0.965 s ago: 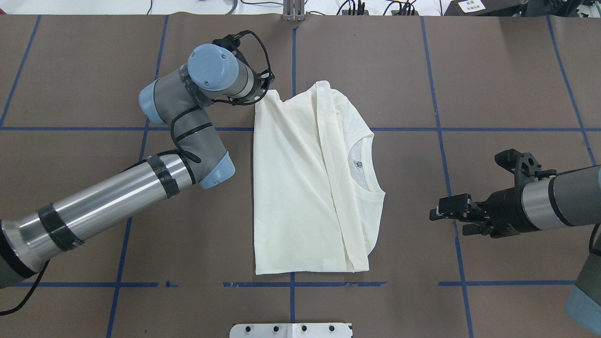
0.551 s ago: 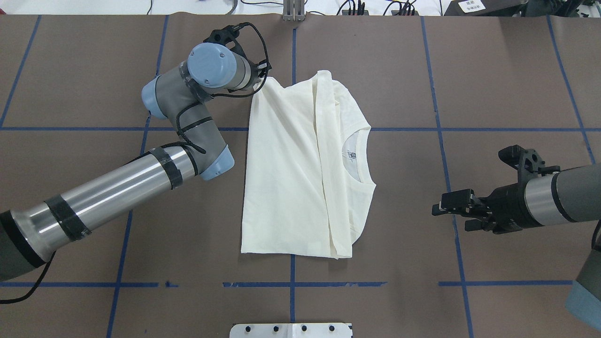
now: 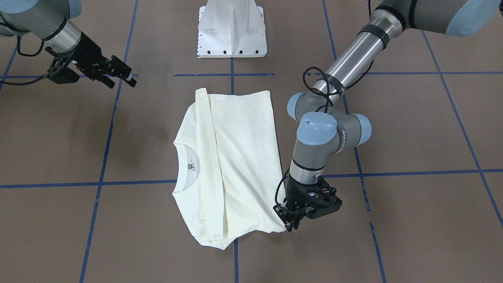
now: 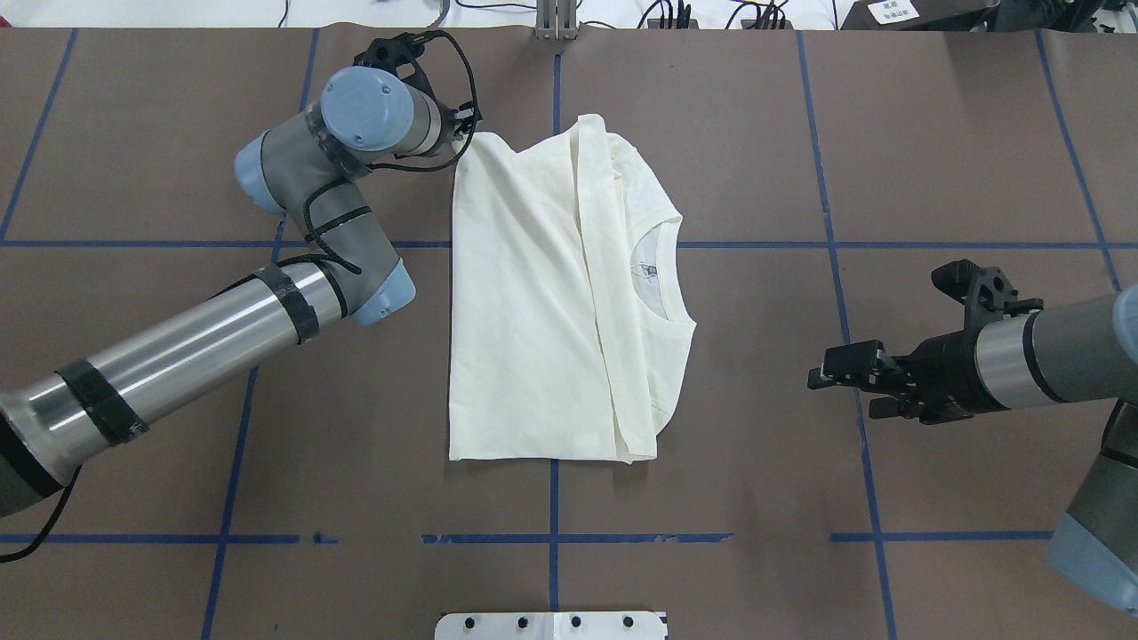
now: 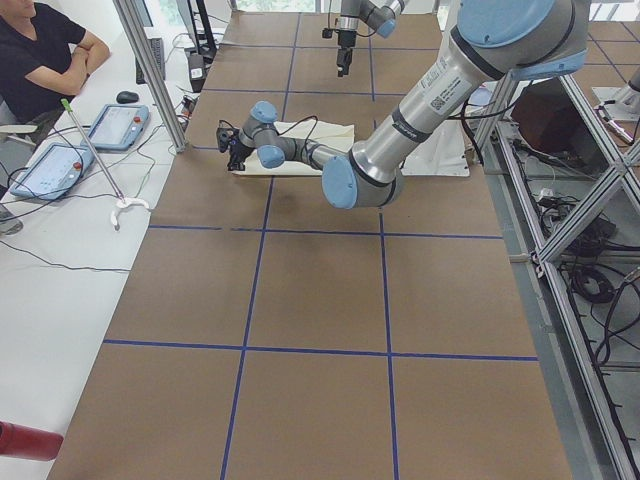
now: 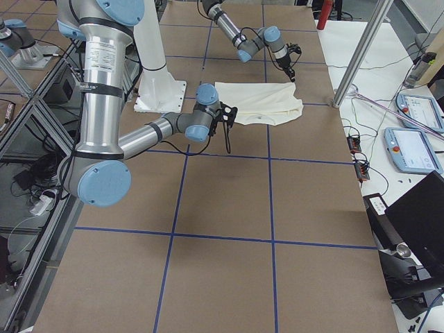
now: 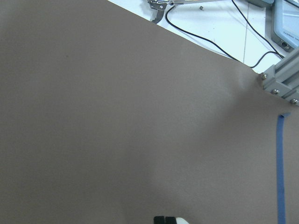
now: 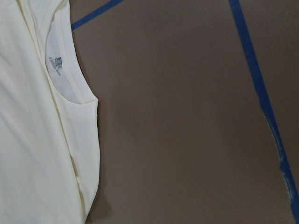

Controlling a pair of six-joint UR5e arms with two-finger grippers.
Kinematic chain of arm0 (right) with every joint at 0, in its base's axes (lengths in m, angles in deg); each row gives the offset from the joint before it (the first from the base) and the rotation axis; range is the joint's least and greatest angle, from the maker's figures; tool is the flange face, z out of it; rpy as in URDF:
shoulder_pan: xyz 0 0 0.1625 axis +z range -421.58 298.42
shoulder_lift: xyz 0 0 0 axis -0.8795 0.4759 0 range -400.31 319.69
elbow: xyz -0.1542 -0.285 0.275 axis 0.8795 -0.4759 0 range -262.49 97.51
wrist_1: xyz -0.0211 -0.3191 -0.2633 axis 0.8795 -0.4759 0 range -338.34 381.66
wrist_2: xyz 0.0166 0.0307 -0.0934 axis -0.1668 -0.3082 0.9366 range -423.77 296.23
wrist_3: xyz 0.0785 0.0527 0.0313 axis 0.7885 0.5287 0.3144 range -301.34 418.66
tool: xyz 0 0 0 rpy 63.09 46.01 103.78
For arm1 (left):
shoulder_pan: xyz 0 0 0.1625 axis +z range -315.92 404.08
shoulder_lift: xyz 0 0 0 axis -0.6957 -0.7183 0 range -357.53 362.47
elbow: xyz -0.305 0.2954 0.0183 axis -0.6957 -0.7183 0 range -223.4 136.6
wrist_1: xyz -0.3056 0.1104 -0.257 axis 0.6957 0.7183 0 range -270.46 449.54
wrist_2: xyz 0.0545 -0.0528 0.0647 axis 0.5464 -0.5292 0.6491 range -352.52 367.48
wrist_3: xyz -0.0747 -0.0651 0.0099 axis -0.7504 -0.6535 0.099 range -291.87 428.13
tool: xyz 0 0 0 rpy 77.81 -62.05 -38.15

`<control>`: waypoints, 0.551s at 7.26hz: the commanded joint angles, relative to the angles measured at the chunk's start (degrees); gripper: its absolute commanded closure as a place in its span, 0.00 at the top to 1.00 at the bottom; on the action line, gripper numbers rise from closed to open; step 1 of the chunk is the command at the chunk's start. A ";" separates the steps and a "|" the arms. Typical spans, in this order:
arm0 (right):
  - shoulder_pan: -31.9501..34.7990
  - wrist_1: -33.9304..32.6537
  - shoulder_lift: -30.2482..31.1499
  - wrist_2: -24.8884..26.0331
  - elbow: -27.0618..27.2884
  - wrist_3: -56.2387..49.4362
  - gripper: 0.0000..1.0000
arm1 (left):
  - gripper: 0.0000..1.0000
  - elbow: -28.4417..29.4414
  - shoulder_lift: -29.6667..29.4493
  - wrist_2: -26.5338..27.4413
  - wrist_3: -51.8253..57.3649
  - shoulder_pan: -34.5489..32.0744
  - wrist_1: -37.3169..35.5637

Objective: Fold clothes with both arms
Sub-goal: 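Release the fold with the left gripper and move the right gripper toward the shirt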

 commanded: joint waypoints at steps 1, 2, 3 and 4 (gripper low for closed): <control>-0.12 -9.12 -6.05 0.89 -0.91 -2.90 1.00 | 1.00 -13.17 6.75 -6.94 6.00 -0.90 -8.22; -0.12 -18.76 -12.00 1.15 -0.91 -5.88 1.00 | 1.00 -20.99 10.36 -7.52 6.30 -1.08 -13.14; -1.52 -29.13 -18.50 3.24 -0.82 -8.44 1.00 | 1.00 -27.86 12.31 -7.61 6.39 -1.17 -18.32; -5.88 -38.54 -24.92 9.01 -1.34 -9.59 1.00 | 1.00 -34.36 14.68 -9.18 7.09 -1.00 -23.42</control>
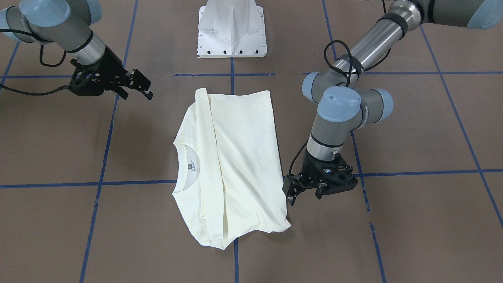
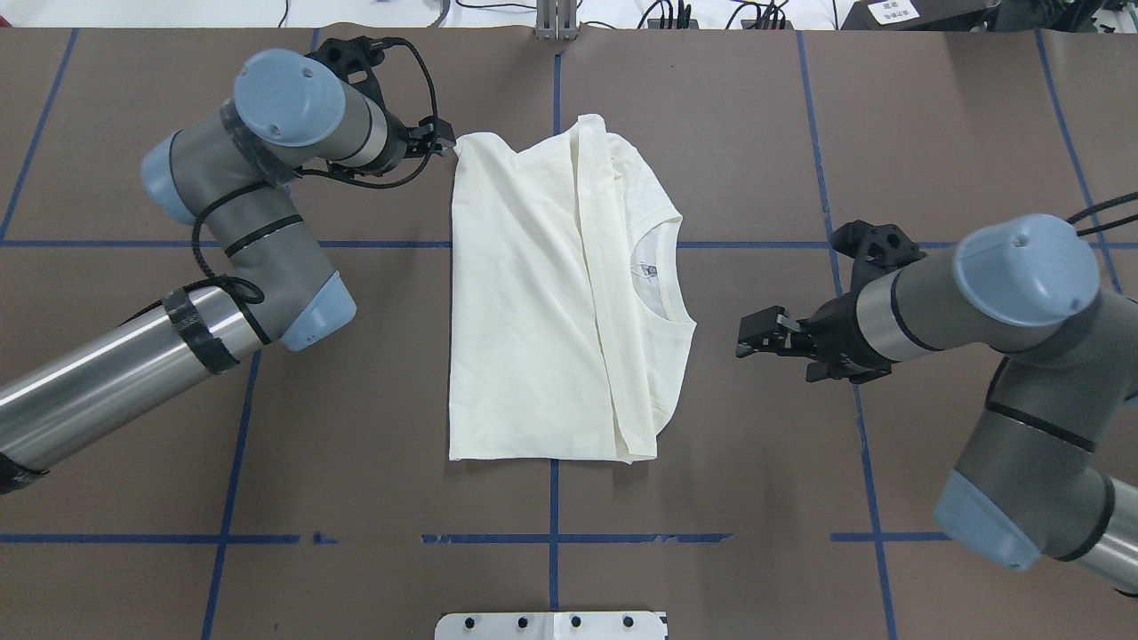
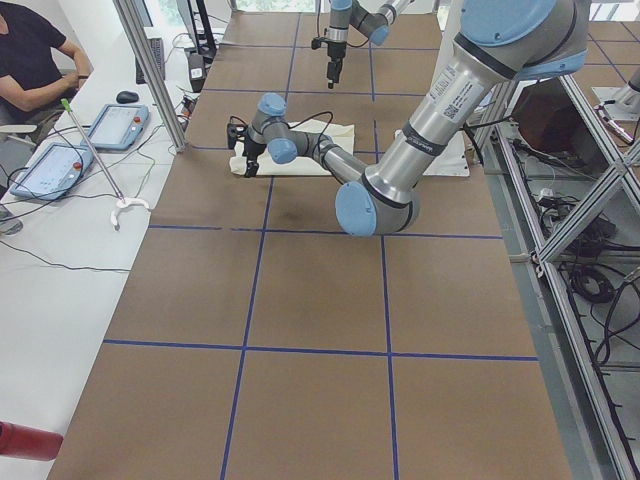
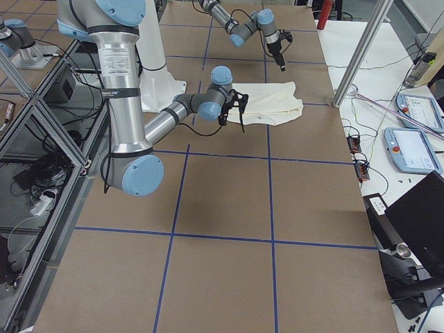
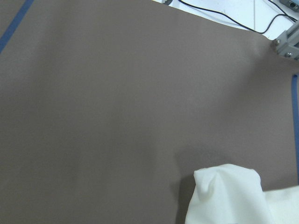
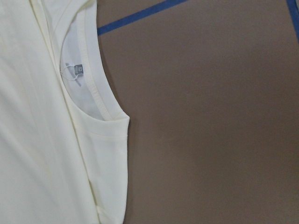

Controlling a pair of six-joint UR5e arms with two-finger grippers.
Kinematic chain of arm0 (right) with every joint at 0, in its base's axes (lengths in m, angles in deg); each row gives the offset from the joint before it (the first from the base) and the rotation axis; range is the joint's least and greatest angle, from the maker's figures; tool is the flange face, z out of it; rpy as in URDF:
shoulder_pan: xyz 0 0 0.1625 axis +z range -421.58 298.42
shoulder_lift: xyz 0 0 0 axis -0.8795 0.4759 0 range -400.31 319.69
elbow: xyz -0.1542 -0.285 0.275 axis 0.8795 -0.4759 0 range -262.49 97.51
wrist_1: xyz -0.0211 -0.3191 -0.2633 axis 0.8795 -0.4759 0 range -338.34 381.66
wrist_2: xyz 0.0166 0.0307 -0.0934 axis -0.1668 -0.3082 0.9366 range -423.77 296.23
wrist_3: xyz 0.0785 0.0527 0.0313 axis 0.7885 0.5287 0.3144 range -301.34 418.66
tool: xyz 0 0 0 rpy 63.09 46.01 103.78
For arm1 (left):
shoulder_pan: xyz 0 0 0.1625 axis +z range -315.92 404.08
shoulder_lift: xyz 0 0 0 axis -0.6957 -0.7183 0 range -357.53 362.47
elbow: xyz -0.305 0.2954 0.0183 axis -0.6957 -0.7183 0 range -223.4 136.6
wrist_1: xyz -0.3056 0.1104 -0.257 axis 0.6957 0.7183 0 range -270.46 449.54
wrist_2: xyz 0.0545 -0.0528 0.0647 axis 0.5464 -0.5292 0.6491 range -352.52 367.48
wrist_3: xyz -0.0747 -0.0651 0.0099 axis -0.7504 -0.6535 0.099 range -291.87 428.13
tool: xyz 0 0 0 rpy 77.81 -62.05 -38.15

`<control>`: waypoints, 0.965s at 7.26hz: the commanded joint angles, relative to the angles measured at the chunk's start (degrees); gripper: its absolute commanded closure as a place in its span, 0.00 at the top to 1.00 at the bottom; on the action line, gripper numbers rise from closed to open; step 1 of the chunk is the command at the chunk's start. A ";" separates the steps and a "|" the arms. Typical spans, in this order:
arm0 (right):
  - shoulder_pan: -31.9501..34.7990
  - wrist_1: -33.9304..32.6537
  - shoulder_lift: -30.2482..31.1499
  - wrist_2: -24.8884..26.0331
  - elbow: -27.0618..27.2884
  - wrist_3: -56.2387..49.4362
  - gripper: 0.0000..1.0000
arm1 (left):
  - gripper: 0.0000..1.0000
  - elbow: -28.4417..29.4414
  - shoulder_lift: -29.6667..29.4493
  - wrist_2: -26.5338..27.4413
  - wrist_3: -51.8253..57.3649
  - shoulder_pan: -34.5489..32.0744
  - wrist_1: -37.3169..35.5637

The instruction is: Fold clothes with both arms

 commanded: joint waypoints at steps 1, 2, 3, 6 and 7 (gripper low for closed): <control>-8.03 -19.04 -13.93 11.92 -2.30 -4.80 1.00 | 1.00 -14.01 5.15 -2.24 0.78 0.66 -9.30; -10.07 -23.20 -19.39 14.08 -6.49 -7.09 1.00 | 1.00 -19.11 7.95 -2.59 0.78 1.89 -10.63; -11.31 -25.94 -22.92 14.79 -10.28 -8.33 1.00 | 1.00 -21.68 9.55 -2.60 0.69 2.94 -10.90; -14.74 -31.24 -25.93 15.50 -14.25 -15.18 1.00 | 1.00 -21.62 10.17 -2.60 0.60 3.22 -10.73; -14.84 -31.33 -26.56 15.42 -15.31 -15.28 1.00 | 1.00 -21.62 10.26 -2.60 0.60 3.30 -10.73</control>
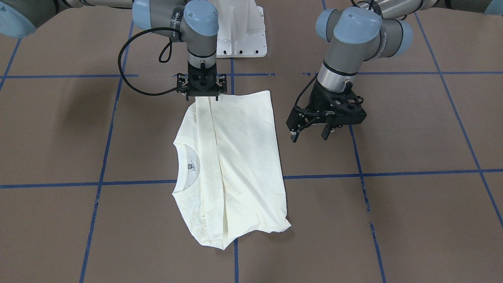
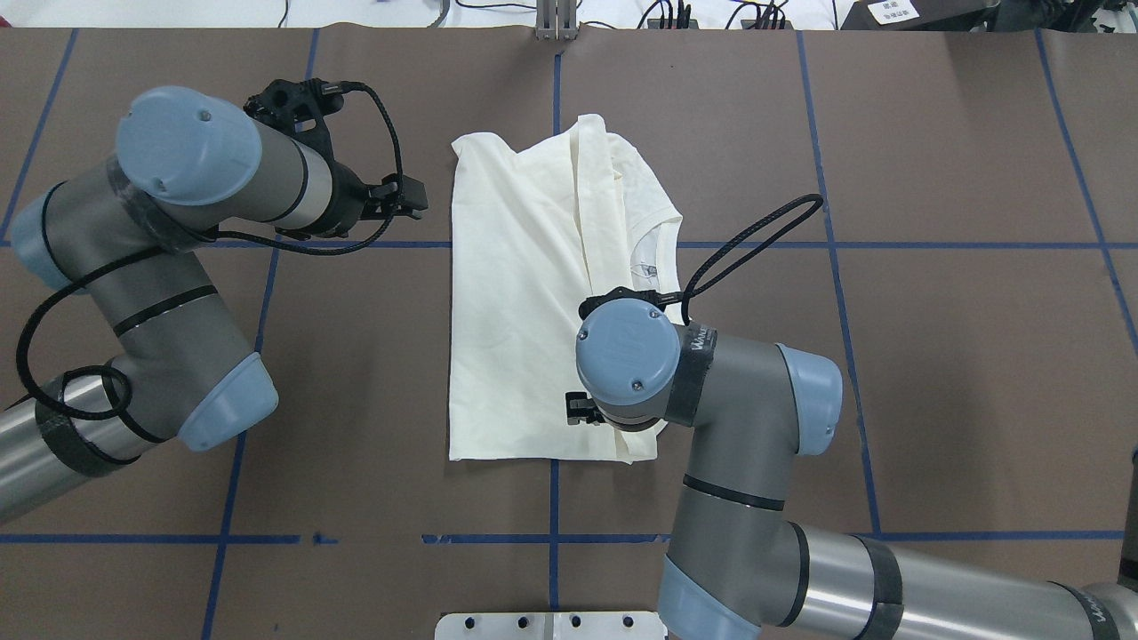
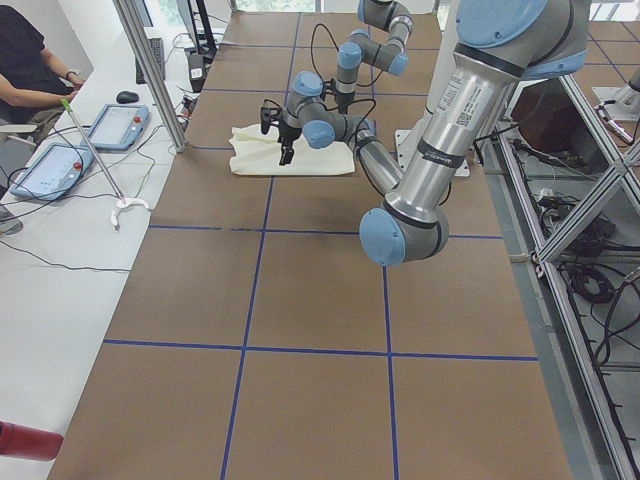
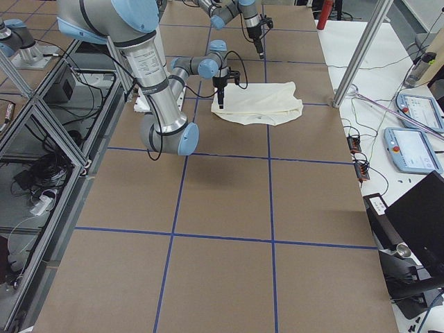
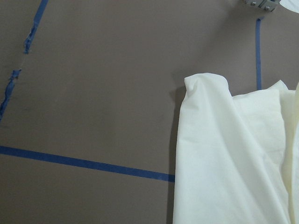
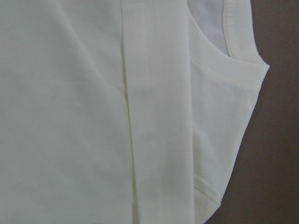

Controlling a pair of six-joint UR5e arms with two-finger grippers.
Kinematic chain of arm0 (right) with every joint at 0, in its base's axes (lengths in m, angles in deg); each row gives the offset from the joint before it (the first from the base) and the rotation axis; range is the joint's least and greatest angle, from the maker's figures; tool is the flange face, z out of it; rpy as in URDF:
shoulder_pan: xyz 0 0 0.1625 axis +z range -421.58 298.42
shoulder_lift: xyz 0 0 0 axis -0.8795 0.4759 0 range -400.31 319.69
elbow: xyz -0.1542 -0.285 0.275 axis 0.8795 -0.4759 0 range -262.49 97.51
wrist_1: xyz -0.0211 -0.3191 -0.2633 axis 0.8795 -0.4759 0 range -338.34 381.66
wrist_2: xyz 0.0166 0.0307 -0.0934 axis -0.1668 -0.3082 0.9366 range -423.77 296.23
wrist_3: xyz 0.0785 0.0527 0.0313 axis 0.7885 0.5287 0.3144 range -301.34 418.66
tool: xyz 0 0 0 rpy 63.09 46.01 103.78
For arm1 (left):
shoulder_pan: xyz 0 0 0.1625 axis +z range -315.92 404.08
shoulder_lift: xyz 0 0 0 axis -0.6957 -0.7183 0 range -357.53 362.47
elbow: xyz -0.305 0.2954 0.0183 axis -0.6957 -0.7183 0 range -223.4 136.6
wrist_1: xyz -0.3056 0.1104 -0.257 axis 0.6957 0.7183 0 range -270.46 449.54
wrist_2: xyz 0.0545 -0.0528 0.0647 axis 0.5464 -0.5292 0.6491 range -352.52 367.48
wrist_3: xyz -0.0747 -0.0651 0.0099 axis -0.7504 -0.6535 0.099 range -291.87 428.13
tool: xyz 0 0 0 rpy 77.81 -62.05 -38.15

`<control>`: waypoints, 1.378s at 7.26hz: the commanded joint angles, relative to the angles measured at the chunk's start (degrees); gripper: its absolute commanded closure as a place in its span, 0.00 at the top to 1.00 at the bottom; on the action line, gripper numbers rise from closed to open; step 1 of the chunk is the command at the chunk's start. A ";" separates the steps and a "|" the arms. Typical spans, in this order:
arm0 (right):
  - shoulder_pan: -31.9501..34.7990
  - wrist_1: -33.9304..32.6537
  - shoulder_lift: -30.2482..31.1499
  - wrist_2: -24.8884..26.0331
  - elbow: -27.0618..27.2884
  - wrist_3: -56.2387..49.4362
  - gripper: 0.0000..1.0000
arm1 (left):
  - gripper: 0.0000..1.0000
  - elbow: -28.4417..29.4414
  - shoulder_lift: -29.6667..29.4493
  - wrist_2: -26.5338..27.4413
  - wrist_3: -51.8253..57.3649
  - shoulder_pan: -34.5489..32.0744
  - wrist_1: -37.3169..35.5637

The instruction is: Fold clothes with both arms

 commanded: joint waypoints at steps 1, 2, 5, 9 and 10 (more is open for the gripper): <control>-0.50 -0.77 -1.27 -0.08 -3.37 -1.17 1.00 | 1.00 0.09 0.22 -0.09 -0.21 0.48 0.11; -0.50 -1.12 -1.71 -0.08 -4.26 -2.82 1.00 | 1.00 0.44 0.22 -0.01 -0.38 0.75 0.29; -0.41 -4.02 -1.62 -0.08 -4.44 -3.45 1.00 | 1.00 0.62 0.22 -0.09 -0.56 1.01 0.55; -0.41 -4.90 -1.36 0.09 -5.05 -4.68 1.00 | 1.00 0.71 0.22 -0.09 -0.56 1.19 0.81; -0.33 -4.90 -1.10 0.09 -4.97 -4.86 1.00 | 1.00 0.71 0.22 -0.09 -0.56 1.45 0.81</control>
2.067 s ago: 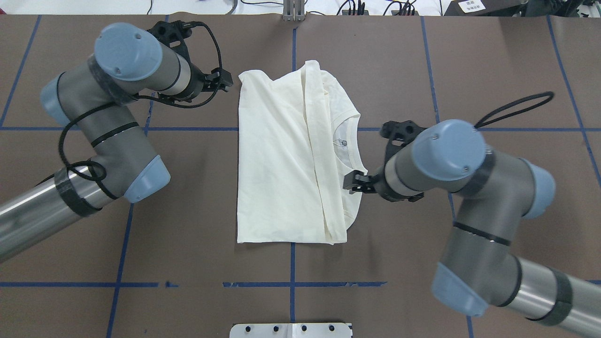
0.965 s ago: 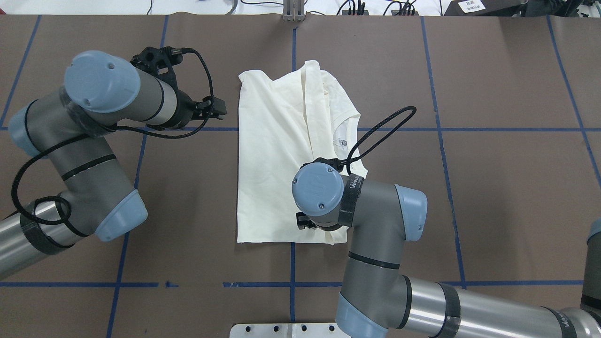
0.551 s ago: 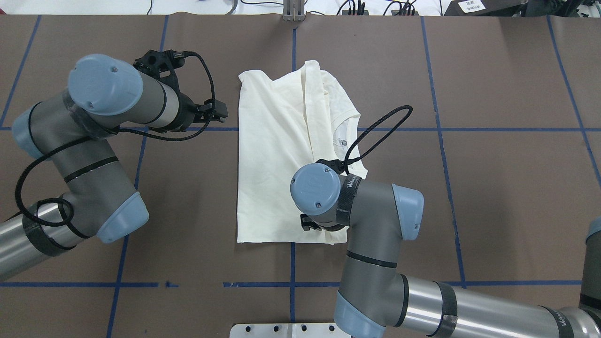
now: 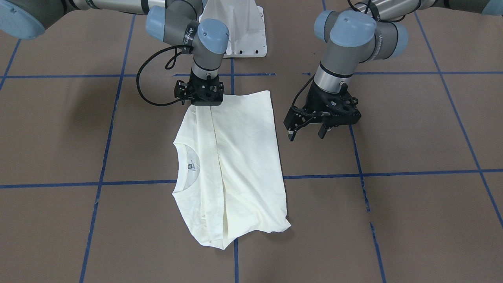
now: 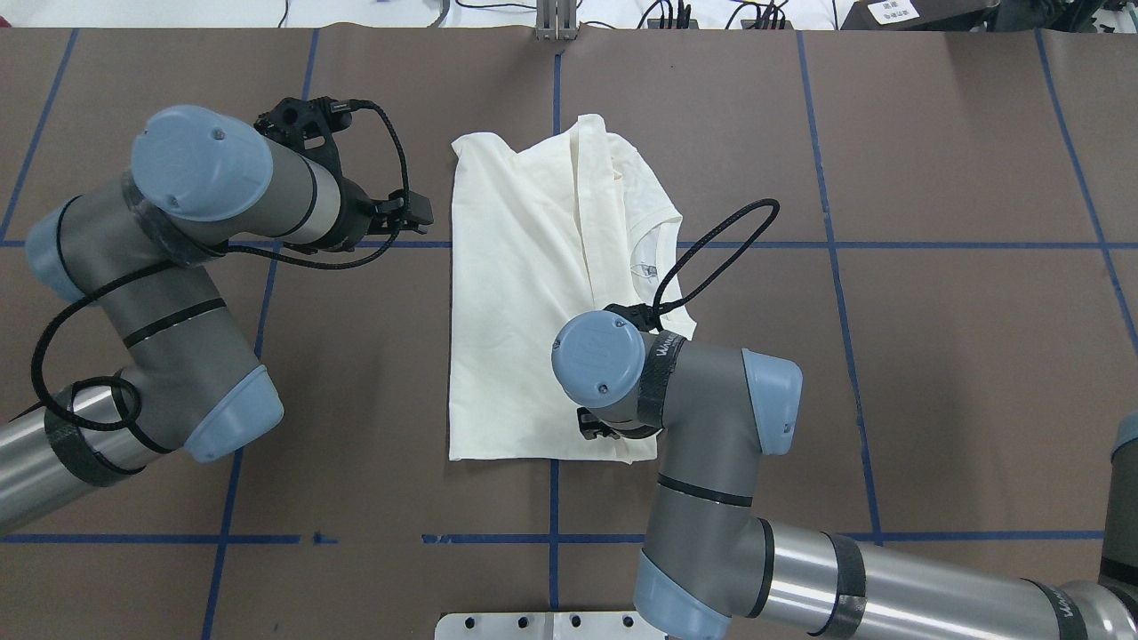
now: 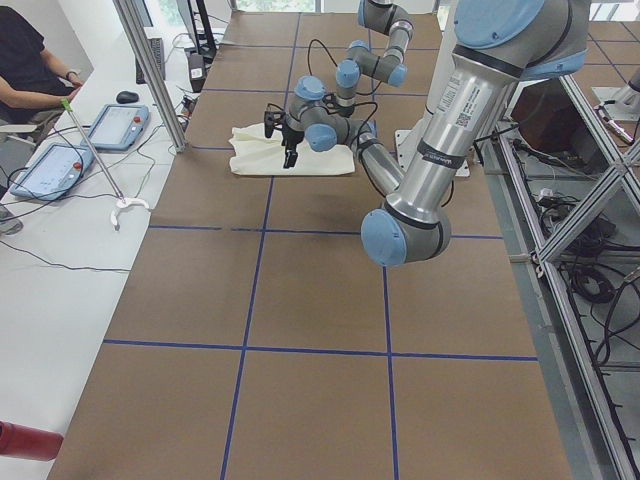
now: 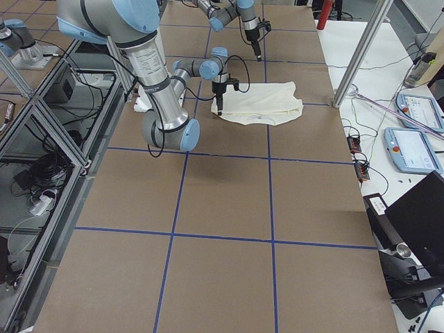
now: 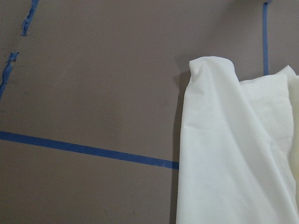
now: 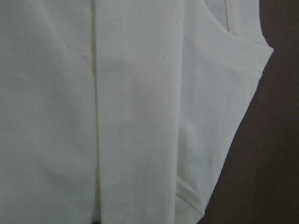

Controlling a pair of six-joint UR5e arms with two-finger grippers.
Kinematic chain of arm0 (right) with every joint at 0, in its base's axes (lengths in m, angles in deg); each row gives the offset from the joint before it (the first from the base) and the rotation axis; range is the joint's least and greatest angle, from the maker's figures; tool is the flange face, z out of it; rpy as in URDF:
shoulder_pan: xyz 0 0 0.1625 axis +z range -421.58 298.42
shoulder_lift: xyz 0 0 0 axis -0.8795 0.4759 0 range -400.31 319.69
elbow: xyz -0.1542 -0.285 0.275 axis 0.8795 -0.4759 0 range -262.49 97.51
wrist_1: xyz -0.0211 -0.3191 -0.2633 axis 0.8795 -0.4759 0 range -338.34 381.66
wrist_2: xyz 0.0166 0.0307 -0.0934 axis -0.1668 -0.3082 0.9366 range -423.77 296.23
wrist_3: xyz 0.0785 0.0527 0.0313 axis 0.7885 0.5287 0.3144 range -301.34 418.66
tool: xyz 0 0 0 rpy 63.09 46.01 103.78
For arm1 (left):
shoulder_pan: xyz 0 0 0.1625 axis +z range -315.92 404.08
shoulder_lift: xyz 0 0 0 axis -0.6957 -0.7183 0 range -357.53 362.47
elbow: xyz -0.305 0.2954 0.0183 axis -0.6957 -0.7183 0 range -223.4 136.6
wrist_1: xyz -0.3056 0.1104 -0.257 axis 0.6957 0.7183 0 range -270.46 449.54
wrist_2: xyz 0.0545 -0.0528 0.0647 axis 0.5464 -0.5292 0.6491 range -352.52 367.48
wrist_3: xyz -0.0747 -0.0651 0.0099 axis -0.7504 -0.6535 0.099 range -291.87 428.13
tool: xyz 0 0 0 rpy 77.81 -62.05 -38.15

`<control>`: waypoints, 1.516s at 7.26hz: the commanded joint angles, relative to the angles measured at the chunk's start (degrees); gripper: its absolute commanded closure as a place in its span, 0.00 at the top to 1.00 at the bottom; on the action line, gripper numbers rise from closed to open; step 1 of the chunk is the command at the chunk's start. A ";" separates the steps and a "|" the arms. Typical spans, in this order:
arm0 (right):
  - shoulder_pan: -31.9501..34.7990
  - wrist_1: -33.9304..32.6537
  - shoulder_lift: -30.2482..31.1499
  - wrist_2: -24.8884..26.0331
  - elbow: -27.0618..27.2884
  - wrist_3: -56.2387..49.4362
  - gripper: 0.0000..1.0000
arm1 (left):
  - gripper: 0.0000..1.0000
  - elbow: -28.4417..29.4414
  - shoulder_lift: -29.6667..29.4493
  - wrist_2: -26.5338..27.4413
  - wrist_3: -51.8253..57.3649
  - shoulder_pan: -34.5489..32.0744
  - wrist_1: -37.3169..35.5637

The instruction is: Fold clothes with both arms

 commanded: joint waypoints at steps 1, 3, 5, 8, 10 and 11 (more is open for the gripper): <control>0.23 -0.06 0.25 0.11 -0.07 -0.27 1.00 | 1.00 0.00 0.00 0.00 0.00 0.22 0.04; 1.80 -0.59 0.51 -0.15 0.45 -1.94 1.00 | 1.00 -0.08 -0.09 0.00 -0.09 0.40 0.04; 2.86 -2.52 1.47 -0.16 0.89 -4.22 1.00 | 1.00 0.00 -0.09 0.00 -0.17 1.01 0.12; 3.92 -2.52 7.69 0.11 4.92 -4.23 1.00 | 1.00 -0.08 -0.26 0.00 -0.26 1.54 0.12; 5.75 -2.61 11.57 0.55 8.52 -5.53 1.00 | 1.00 -0.43 -0.26 0.00 -0.18 1.54 0.12; 7.16 -4.09 10.80 0.03 9.85 -7.63 1.00 | 1.00 -0.70 -0.26 0.00 -0.09 1.54 0.12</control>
